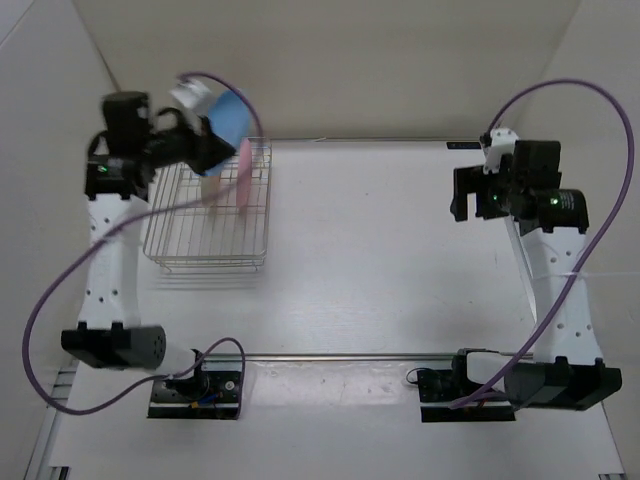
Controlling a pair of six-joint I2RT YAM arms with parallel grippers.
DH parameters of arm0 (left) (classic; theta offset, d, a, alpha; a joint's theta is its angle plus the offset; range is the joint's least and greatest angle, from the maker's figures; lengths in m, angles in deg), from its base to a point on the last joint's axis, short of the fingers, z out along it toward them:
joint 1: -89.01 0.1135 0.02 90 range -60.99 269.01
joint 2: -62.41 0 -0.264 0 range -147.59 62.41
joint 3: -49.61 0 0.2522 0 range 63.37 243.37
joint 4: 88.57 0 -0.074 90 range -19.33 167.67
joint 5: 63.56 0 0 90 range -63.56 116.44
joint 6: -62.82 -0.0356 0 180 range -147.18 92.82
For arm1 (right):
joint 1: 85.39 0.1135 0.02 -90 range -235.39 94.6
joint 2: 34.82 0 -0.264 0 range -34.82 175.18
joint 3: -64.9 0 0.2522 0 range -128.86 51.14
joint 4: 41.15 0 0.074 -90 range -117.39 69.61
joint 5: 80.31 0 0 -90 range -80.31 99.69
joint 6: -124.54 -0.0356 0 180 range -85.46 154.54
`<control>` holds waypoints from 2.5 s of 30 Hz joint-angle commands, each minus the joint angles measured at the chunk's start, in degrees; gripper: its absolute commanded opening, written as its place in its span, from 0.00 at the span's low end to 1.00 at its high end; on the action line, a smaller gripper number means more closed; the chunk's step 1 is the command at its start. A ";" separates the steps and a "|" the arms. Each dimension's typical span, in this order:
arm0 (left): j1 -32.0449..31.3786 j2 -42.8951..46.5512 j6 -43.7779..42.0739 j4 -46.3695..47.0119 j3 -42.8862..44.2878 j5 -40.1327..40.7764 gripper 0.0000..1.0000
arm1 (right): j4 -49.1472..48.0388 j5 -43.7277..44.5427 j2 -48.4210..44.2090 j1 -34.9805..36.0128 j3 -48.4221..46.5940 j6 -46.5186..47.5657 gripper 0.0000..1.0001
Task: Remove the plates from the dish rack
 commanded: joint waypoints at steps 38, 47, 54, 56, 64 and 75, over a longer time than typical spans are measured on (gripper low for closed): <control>-82.85 -9.63 -26.97 -19.22 3.34 69.45 0.11 | 11.66 -6.85 21.50 26.03 -25.51 8.65 0.77; -82.85 -11.21 -26.97 -18.69 8.08 67.88 0.11 | 11.13 -5.18 22.12 26.57 -23.05 8.65 0.37; -82.85 -11.21 -25.83 -16.84 6.42 69.01 0.11 | 9.38 -2.98 21.59 26.57 -21.30 8.03 0.00; -82.85 -10.69 -25.82 -15.27 4.67 70.42 0.11 | 8.77 -1.23 21.07 26.57 -20.60 7.42 0.00; -81.10 -7.79 -24.69 -7.27 -6.23 76.83 0.14 | 5.60 3.17 21.67 25.35 -20.59 6.28 0.00; -76.96 -6.20 -22.31 -5.14 -10.19 75.52 0.40 | 4.55 -0.08 27.48 20.94 -23.40 5.05 0.00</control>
